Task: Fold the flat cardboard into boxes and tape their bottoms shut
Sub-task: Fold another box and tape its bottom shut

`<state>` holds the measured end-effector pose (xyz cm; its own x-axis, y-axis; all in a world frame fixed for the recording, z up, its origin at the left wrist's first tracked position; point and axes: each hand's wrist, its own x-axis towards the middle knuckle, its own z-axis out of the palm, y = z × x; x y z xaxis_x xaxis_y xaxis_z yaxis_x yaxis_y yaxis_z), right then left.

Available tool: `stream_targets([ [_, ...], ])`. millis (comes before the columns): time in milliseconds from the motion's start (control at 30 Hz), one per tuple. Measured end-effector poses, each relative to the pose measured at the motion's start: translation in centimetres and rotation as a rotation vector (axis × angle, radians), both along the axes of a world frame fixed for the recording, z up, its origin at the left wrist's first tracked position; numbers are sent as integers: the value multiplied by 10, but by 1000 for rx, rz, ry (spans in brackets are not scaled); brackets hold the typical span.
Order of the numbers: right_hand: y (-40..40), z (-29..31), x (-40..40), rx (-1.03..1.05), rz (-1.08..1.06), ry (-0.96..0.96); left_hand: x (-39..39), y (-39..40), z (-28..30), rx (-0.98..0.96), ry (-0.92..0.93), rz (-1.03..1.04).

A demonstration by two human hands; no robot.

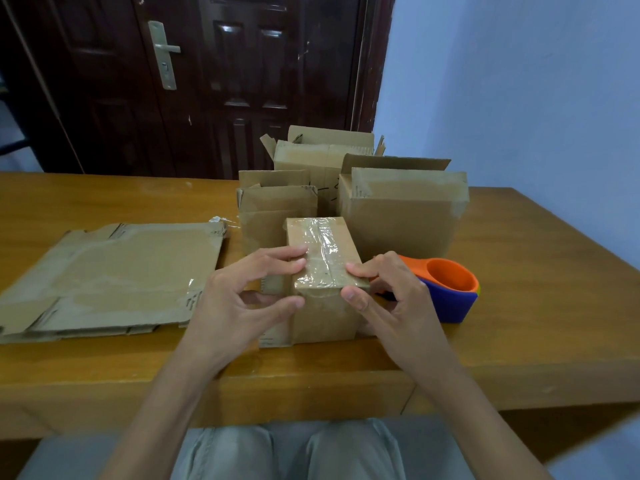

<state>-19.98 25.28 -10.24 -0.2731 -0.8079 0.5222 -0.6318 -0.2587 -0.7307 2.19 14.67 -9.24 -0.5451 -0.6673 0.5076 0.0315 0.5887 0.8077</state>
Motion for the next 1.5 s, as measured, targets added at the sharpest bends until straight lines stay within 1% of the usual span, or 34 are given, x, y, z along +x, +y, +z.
stream_targets([
  [167,-2,-6,-1,-20,-18,17,-9,5,-8,-74,54,85],
  [267,-3,-9,0,-35,-34,24,-13,11,-15,-57,91,124],
  [433,-3,-13,7,-77,-49,-9,-14,11,-14,-9,128,87],
  [667,-3,-13,12,-95,-54,-51,-18,18,-11,-73,93,183],
  [867,-2,-9,11,-72,-52,-58,-19,18,-6,-41,92,154],
  [1133,-5,-4,-2,-53,-69,-72,-28,9,-1,-48,18,187],
  [1300,-9,-4,-16,-15,-85,-40,-42,4,-2,-49,38,156],
  [1400,-10,-3,-23,2,-91,-53,-50,0,-6,-87,41,170],
  [1500,-13,-3,-24,-15,-84,-66,-53,-4,-9,-78,80,165],
])
